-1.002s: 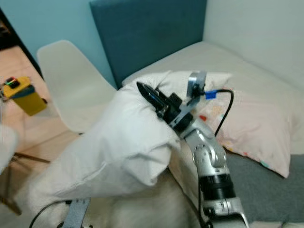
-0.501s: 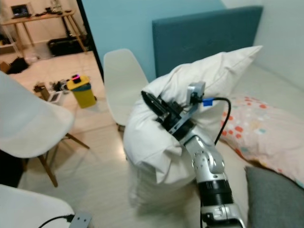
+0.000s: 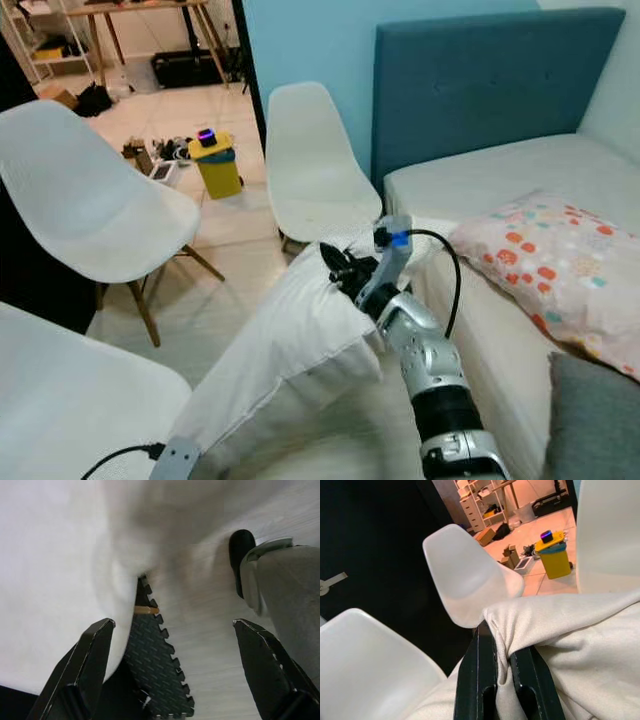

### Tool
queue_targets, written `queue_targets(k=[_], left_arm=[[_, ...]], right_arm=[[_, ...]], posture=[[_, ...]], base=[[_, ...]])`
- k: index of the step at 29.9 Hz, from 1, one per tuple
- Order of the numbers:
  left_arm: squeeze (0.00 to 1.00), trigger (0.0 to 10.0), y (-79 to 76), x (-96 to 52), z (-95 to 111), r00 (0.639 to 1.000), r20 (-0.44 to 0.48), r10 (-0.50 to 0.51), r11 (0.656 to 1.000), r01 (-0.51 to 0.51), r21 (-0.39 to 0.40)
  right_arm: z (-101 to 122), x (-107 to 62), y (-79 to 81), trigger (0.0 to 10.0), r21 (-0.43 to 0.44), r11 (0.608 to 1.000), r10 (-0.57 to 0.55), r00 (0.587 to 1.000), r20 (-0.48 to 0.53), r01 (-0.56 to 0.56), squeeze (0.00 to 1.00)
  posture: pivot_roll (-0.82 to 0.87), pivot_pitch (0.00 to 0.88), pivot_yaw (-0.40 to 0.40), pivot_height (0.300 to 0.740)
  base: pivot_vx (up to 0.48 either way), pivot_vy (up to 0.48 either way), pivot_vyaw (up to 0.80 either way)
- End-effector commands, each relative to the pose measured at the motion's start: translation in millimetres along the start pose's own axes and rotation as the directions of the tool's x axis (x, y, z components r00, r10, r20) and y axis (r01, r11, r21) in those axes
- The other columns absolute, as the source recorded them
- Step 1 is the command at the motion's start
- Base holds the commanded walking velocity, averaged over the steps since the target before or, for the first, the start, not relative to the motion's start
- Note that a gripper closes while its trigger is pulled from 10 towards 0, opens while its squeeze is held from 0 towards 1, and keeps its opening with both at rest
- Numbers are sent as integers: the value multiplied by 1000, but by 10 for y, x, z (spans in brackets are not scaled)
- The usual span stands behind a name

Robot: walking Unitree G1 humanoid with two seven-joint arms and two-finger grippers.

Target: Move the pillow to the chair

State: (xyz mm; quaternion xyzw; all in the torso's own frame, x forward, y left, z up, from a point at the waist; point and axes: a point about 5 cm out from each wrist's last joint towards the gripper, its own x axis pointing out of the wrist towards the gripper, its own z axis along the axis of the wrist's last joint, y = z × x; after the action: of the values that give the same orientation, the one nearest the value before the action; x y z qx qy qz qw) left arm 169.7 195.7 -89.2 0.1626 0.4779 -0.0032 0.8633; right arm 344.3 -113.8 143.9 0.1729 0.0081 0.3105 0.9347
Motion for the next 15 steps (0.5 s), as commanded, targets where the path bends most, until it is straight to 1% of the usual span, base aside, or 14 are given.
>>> queue_targets(k=[1,6,9,11,12,14,15], left_arm=[[0,10000,25,1,-4,1000,1,4,1000,-4,22],[0,10000,21,1,5,1000,5,3,1000,-3,18],[0,10000,7,4,33,1000,16,0,1000,0,8],[0,10000,7,4,33,1000,16,0,1000,0,8],[0,10000,5,5,42,1000,18,0,1000,0,1],[0,10000,4,17,132,999,42,3,1000,-2,-24],[0,10000,4,17,132,999,42,3,1000,-2,-24]], right_arm=[[169,19,41,10000,-53,999,19,996,87,-14,0],[173,19,52,10000,-46,999,20,995,98,-16,0],[227,78,126,10000,-70,997,48,992,116,-40,0],[227,78,126,10000,-70,997,48,992,116,-40,0],[245,95,149,10000,-79,996,57,991,119,-48,0],[328,162,256,10000,-146,985,114,986,125,-95,0],[328,162,256,10000,-146,985,114,986,125,-95,0]], posture=[[1,82,42,720],[0,83,43,720],[-1,82,44,720],[-1,82,44,720],[0,83,42,720],[-1,84,40,720],[-1,84,40,720]], base=[[480,0,0],[480,0,0],[480,0,0],[480,0,0],[480,0,0],[480,0,0],[480,0,0]])
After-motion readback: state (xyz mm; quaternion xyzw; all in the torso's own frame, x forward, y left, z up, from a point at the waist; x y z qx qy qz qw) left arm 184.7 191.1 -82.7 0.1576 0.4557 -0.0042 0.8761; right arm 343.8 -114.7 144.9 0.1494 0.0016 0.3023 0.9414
